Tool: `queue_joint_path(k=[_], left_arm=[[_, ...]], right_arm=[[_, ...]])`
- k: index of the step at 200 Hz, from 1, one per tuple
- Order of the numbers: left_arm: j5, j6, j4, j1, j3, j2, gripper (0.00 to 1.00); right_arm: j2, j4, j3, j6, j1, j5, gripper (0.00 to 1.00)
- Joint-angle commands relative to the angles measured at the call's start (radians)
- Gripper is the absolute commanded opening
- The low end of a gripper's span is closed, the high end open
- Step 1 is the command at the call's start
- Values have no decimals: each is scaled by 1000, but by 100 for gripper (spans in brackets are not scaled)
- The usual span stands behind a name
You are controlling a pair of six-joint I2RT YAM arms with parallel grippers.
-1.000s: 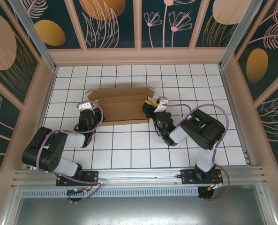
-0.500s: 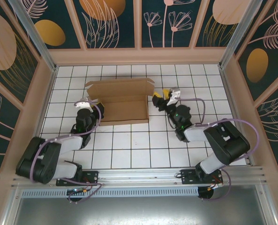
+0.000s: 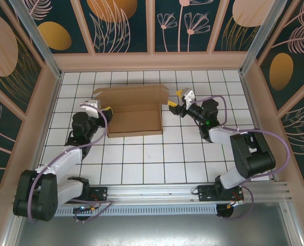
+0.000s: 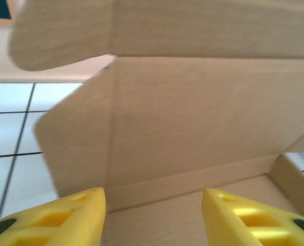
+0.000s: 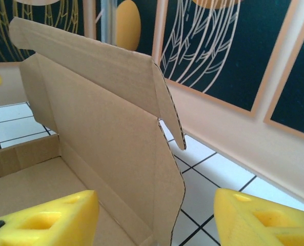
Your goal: Fold the paper box
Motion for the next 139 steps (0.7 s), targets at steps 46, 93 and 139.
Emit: queue_joint_path(k=[46,93,139], left_arm=[[191,222,-57,119,60,59,52],[279,284,-24,199,87,127,52],[366,347,25,207,132,190,51]], right_arm=[[81,-81,113,-129,-60,-145,61],[135,-244,227,-254,-64,-169,62],[228,-299,339,-256,-48,-244,61]])
